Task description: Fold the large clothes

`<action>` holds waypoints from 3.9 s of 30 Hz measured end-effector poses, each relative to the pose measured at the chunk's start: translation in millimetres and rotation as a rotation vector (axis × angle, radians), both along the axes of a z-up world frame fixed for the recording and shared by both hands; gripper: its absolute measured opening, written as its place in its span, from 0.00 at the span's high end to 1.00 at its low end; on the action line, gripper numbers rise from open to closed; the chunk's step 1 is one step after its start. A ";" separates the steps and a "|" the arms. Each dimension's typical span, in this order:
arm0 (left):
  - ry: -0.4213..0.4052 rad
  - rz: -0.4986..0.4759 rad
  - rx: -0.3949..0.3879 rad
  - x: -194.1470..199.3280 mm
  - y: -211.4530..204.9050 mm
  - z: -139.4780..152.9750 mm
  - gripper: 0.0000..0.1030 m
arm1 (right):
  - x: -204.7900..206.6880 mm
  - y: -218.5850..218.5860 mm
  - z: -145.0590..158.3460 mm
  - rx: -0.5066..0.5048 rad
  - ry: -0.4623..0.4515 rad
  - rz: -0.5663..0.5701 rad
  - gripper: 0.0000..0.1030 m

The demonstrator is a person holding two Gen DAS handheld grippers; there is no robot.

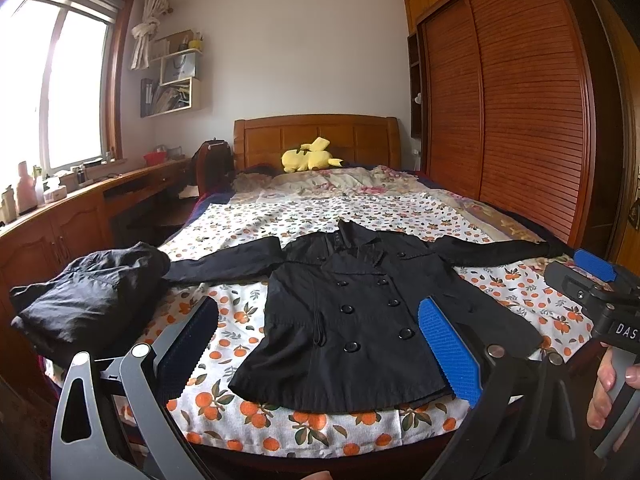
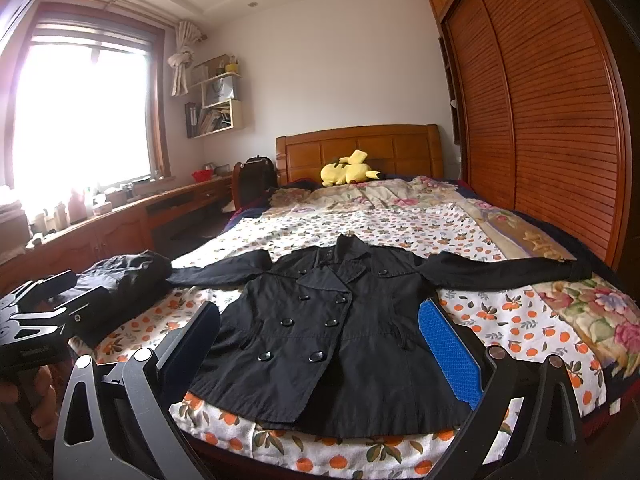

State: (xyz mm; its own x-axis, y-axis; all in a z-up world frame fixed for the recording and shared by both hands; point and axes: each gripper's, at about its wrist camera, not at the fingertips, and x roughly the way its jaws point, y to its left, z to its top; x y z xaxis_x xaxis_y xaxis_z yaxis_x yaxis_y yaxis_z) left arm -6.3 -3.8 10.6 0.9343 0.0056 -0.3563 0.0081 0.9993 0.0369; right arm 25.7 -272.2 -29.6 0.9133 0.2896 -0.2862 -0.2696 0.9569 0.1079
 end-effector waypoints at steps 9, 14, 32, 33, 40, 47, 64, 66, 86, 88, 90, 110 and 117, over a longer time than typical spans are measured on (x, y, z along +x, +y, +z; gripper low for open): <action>-0.005 -0.001 0.000 -1.2 -1.1 2.6 0.02 | 0.1 0.1 3.7 0.000 -0.001 -0.001 0.06; -0.009 0.001 -0.001 -2.7 -1.1 4.2 0.02 | -0.1 1.8 2.5 -0.001 -0.002 -0.003 0.06; -0.012 0.001 -0.001 -4.2 -0.9 6.5 0.02 | -0.2 1.5 2.6 -0.002 -0.003 -0.002 0.06; -0.012 0.001 -0.001 -4.2 -1.0 6.5 0.02 | -0.1 1.6 2.4 -0.001 -0.002 -0.002 0.07; -0.012 0.001 -0.002 -4.4 -0.8 6.4 0.02 | -0.6 0.9 3.2 -0.002 -0.004 -0.002 0.06; -0.017 0.001 -0.001 -5.5 -2.5 9.9 0.02 | -3.1 2.4 7.4 -0.005 -0.010 0.002 0.07; 0.004 -0.001 -0.010 -0.1 -3.6 7.2 0.02 | 0.7 6.1 5.4 -0.010 0.000 0.008 0.06; 0.017 -0.001 -0.014 5.4 1.0 1.0 0.02 | 4.7 8.3 1.9 -0.015 0.008 0.010 0.07; 0.181 0.058 -0.017 78.0 53.7 -71.8 0.02 | 90.0 37.0 -38.3 -0.088 0.107 0.070 0.07; 0.198 0.068 -0.008 87.2 59.9 -78.4 0.02 | 102.7 41.5 -42.8 -0.097 0.110 0.080 0.07; 0.209 0.070 -0.009 95.4 65.6 -84.4 0.02 | 114.8 47.0 -46.9 -0.111 0.112 0.090 0.07; 0.366 0.075 -0.019 194.5 118.6 -123.4 0.02 | 221.2 120.0 -83.5 -0.155 0.153 0.248 0.07; 0.336 0.117 -0.033 234.6 149.7 -121.1 0.02 | 252.3 148.6 -99.2 -0.173 0.172 0.308 0.07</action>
